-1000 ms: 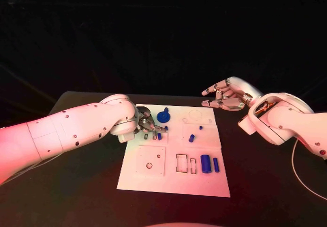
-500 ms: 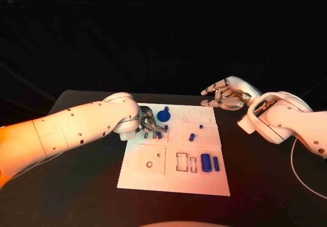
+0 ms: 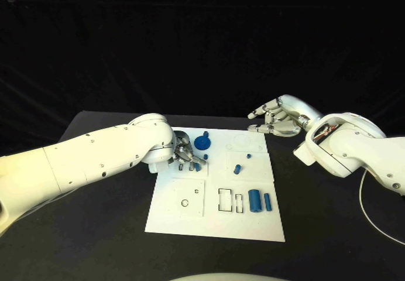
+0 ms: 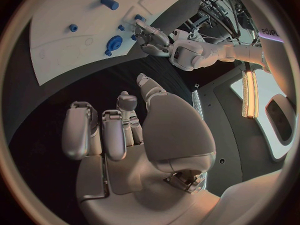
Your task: Assemble the parts on the task board
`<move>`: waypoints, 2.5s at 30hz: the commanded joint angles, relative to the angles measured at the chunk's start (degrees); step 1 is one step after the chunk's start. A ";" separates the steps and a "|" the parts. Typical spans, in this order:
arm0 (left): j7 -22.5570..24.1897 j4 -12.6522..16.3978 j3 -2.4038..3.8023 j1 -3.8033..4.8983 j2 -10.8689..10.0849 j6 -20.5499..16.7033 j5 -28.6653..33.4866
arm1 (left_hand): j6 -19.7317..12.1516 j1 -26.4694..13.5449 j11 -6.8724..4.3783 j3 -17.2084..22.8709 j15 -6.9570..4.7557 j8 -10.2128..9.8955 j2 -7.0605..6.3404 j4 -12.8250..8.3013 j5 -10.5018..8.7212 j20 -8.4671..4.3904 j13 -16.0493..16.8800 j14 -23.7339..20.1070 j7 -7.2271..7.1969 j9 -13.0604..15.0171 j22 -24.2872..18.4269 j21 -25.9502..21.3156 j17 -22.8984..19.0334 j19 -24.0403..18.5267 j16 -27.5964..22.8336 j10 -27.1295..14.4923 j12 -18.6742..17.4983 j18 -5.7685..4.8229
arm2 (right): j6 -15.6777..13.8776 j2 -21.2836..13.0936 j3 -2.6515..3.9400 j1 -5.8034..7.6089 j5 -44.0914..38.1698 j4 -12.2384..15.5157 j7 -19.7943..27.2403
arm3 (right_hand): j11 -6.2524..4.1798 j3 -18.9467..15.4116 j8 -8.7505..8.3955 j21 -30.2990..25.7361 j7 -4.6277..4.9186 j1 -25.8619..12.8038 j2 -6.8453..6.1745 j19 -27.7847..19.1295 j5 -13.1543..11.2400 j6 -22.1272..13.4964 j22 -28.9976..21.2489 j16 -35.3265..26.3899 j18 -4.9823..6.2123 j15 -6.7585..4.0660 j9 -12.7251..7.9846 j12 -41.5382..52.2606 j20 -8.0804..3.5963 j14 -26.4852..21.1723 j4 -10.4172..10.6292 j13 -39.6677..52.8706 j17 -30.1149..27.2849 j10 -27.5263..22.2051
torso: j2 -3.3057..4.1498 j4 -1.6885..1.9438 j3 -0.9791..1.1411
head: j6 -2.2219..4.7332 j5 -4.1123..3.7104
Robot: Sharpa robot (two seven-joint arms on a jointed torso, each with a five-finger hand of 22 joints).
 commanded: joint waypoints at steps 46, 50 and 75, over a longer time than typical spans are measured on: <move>0.42 2.31 0.10 0.09 -2.89 -0.50 -3.78 | -3.02 3.75 -0.48 49.85 -0.39 0.10 -12.65 -10.45 4.43 -0.45 -1.98 6.01 0.19 6.08 4.19 -0.31 15.10 1.70 0.14 -0.21 -1.70 -0.75 | 3.56 1.15 -0.17 -0.21 -0.62 -1.42 0.09 | -0.18 -0.15 0.36 -0.77 -0.02 -0.47 0.60 -0.74 2.27 0.14 -0.87 -0.78 0.08 0.10 -0.25 -0.46 -0.06 3.46 0.67 -0.67 3.27 -0.12 | 0.09 0.02 0.00 | -0.74 0.07; 0.42 2.07 0.09 0.07 -2.61 -0.67 -4.68 | -3.02 3.66 -0.48 49.95 -0.40 0.12 -12.68 -10.49 4.41 -0.45 -1.90 6.01 0.19 6.12 4.23 -0.28 15.10 1.72 0.14 -0.15 -1.62 -0.76 | 4.14 1.20 -0.18 -0.22 -0.45 -1.51 0.32 | -0.18 -0.21 0.36 -0.78 -0.02 -0.58 0.62 -0.75 2.36 0.12 -0.88 -0.84 0.08 0.10 -0.27 -0.45 -0.06 3.44 0.77 -0.67 3.20 -0.13 | 0.10 -0.07 0.00 | -0.84 0.09; -0.27 2.12 0.03 -0.08 -1.99 7.86 -8.32 | -3.14 3.28 -0.52 50.65 -0.43 0.23 -12.96 -11.02 4.18 -0.47 -1.99 6.01 0.16 6.39 4.39 -0.20 15.10 1.80 0.14 -0.11 -1.59 -0.79 | 7.44 1.60 -0.25 -0.28 -0.15 -1.82 0.13 | -0.16 -0.48 0.40 -0.94 -0.02 -1.08 0.70 -0.85 2.72 0.07 -1.13 -1.08 0.12 0.12 -0.33 -0.62 -0.04 3.37 1.24 -0.90 2.90 -0.29 | 0.06 0.00 0.02 | -1.22 0.17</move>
